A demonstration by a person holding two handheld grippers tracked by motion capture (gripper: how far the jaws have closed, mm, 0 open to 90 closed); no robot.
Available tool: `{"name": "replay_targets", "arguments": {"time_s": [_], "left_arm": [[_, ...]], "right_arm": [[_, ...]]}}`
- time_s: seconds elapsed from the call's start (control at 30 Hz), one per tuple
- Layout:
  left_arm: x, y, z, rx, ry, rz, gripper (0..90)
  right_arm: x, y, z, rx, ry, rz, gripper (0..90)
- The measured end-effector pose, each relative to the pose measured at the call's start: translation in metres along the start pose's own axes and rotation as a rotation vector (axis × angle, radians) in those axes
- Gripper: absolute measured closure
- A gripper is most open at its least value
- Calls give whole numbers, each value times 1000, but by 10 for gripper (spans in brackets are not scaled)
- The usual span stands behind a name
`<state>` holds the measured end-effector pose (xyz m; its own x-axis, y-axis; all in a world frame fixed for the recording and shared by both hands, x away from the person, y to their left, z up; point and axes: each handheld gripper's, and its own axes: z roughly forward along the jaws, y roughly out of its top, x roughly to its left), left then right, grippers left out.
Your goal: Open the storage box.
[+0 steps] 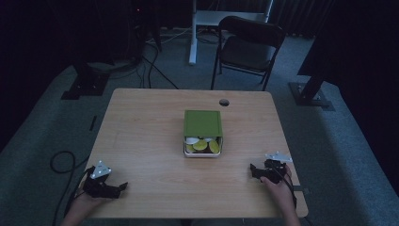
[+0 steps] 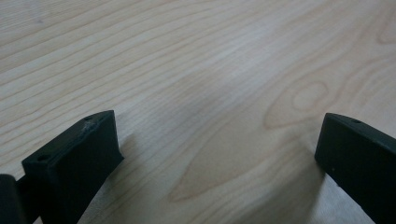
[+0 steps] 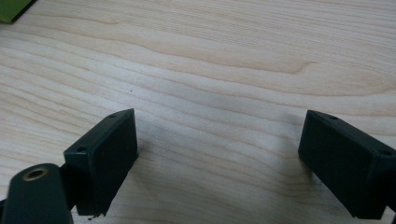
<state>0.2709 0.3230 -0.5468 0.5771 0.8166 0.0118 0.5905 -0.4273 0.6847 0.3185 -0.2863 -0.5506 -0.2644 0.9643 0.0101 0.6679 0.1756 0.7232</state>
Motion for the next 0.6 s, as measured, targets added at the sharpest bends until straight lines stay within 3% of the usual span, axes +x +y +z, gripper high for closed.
{"name": "replay_targets", "arguments": {"time_s": [0.33, 0.6], "left_arm": [[0, -1, -1, 1, -25, 30, 0], [-1, -1, -1, 1, -17, 23, 0]], "right_arm": [[0, 0, 0, 0, 0, 0, 114], [0, 0, 0, 0, 0, 0, 114]]}}
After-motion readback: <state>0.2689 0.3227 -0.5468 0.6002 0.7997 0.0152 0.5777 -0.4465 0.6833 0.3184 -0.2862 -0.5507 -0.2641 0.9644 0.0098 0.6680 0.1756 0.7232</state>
